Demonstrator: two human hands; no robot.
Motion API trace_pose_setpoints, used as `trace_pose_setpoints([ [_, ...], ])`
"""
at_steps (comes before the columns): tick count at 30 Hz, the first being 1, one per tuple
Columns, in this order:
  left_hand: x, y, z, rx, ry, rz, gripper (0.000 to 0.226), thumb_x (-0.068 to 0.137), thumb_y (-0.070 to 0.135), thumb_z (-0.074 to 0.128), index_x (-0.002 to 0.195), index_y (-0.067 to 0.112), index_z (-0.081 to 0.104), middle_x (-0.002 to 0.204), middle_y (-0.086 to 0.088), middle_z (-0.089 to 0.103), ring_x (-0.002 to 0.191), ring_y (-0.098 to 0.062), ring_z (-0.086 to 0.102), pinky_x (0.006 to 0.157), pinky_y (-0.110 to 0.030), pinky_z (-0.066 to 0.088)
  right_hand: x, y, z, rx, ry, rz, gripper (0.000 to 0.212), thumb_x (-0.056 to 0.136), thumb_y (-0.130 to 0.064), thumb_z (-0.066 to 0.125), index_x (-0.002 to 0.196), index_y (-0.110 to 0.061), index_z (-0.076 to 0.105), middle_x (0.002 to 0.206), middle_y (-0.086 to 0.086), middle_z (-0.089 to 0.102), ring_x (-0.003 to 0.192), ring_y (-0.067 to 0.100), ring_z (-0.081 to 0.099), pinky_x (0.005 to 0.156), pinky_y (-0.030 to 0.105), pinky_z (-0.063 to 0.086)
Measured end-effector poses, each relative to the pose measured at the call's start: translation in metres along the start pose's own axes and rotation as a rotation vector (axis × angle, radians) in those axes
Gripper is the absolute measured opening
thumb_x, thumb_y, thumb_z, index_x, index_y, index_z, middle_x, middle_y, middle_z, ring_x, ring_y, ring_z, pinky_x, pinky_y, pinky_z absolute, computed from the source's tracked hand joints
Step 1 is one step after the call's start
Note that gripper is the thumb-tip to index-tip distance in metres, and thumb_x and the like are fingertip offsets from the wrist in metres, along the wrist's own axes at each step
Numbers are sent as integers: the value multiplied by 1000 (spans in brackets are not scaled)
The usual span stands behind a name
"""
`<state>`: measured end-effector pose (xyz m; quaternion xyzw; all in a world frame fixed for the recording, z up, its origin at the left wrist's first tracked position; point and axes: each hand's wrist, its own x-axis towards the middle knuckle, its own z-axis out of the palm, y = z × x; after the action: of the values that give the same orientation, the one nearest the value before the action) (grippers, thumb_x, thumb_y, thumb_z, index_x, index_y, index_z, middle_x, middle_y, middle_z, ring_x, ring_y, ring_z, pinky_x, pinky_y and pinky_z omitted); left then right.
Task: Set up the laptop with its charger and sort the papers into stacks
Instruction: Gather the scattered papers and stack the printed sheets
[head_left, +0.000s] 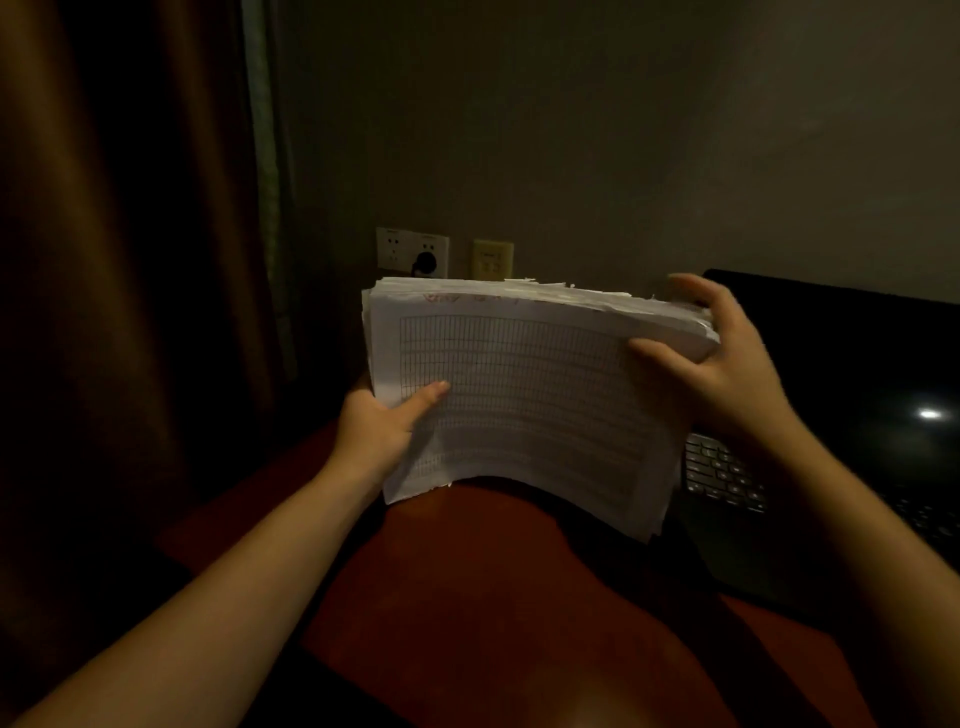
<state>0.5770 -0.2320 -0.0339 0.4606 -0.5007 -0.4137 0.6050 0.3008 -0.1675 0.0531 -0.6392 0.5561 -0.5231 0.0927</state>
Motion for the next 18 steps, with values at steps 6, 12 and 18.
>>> trace_pose_setpoints([
  [6, 3, -5, 3, 23, 41, 9, 32, 86, 27, 77, 112, 9, 68, 104, -1, 72, 96, -13, 69, 65, -15, 54, 32, -44, -17, -650, -373, -53, 71, 83, -48, 72, 144, -28, 42, 138, 3, 55, 118, 22, 56, 95, 39, 51],
  [12, 2, -7, 3, 5, 49, 28, 27, 87, 21, 77, 110, 11, 67, 100, 3, 70, 90, -6, 67, 63, -12, 54, 51, -75, 32, -1002, -456, -170, 64, 90, -56, 60, 144, -28, 39, 134, 5, 54, 115, 26, 55, 81, 38, 46],
  [18, 5, -11, -1, -25, 36, -75, 36, 80, 34, 83, 107, 17, 67, 103, 0, 72, 95, -13, 69, 69, -20, 56, 62, -85, 58, -892, -557, -117, 55, 87, -56, 66, 127, -22, 50, 116, 1, 56, 96, 18, 50, 85, 39, 49],
])
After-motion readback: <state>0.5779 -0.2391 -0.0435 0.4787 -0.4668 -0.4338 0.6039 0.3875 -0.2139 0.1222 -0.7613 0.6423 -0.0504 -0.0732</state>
